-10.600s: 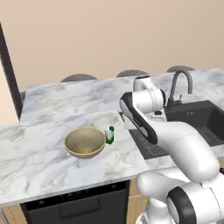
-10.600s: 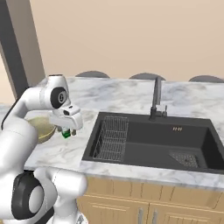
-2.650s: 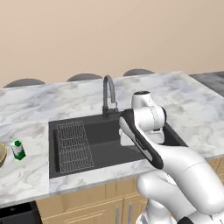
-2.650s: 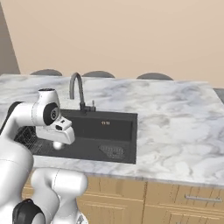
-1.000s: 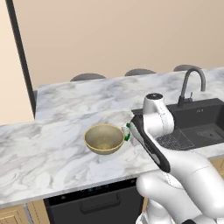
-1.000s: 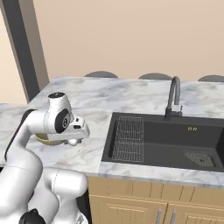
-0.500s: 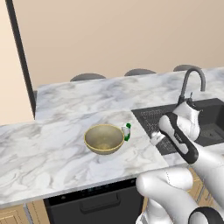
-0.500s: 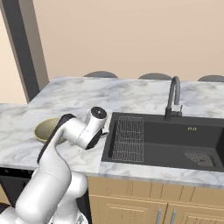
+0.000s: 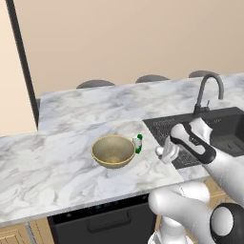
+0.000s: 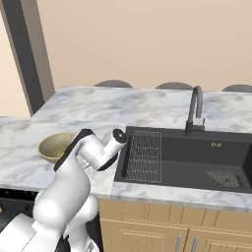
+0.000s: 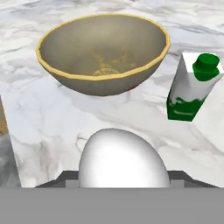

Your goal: Gather the eggs and milk located in the vicinity of the sink area and place them right next to the bowl.

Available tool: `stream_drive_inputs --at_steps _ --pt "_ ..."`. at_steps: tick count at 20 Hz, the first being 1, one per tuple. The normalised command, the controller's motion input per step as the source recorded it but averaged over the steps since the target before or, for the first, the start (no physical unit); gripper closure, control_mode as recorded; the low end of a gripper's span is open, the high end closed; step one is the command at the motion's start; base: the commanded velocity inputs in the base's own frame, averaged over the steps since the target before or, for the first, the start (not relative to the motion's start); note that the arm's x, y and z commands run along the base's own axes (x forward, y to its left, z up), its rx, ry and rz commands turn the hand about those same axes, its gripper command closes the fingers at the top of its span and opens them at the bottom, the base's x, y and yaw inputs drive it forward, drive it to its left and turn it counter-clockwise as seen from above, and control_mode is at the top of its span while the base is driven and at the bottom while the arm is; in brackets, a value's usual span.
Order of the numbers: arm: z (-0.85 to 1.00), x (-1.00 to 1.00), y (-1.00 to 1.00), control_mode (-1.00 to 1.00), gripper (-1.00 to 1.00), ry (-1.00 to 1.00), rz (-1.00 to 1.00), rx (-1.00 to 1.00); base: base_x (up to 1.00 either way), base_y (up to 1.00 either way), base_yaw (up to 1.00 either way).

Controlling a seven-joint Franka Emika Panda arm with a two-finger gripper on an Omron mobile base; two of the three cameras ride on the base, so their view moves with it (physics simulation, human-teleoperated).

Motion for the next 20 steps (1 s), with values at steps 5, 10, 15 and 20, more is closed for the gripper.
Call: stream_drive_inputs --at_steps 5,10,15,20 --pt "-0.02 0.36 0.26 -1.0 1.0 -0.04 0.21 0.0 0.0 0.0 0.0" --pt "-0.05 0.28 0.12 -1.0 1.0 -0.08 0.12 0.0 0.0 0.0 0.0" --pt "-0.12 0.04 0.17 -1.0 1.0 -0.04 0.0 0.0 0.0 0.0 0.0" --pt "-0.14 -0.04 0.19 -1.0 1.0 0.0 -0.02 0.0 0.0 0.0 0.0"
